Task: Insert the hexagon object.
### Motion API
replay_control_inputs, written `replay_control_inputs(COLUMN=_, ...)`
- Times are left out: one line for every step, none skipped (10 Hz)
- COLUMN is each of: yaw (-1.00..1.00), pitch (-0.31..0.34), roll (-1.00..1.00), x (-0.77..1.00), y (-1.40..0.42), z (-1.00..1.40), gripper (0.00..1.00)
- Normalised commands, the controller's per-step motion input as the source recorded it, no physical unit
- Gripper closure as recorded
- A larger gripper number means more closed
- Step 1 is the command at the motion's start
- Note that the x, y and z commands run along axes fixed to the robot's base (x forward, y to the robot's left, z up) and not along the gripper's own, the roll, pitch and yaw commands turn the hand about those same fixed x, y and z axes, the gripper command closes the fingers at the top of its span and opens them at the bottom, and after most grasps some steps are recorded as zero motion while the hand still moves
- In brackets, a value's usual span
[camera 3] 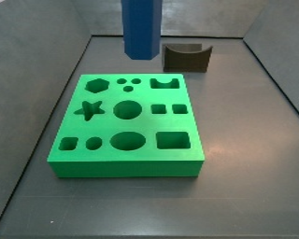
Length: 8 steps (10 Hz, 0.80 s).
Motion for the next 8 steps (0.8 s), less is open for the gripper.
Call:
replay_control_inputs(yaw=-0.99, pitch=0.0, roll=0.02, x=-0.19, y=0.0, z=-0.25, gripper=1.0)
replay_control_inputs(yaw=-0.93, pitch=-0.001, roll=0.0, x=-0.31, y=0.03, z=-0.36, gripper=1.0)
replay_control_inputs(yaw=-0.77, pitch=-0.017, roll=0.0, x=-0.51, y=0.14, z=-0.4, gripper=1.0)
replay_control_inputs(yaw=-0.67, pitch=-0.03, roll=0.0, x=-0.57, y=0.23, z=-0.39, gripper=1.0)
replay_control_inputs(yaw=-0.58, pitch=-0.034, roll=0.0, x=-0.6, y=0.31, z=-0.38, gripper=1.0)
replay_control_inputs(yaw=-0.57, pitch=-0.106, roll=0.0, x=-0.63, y=0.34, z=-0.55, gripper=1.0)
replay_control_inputs(yaw=-0.7, pitch=-0.147, roll=0.02, x=-0.51, y=0.26, z=-0.7, gripper=1.0)
replay_control_inputs(yaw=-0.73, pitch=-0.147, roll=0.0, x=-0.47, y=0.23, z=-0.71, gripper=1.0)
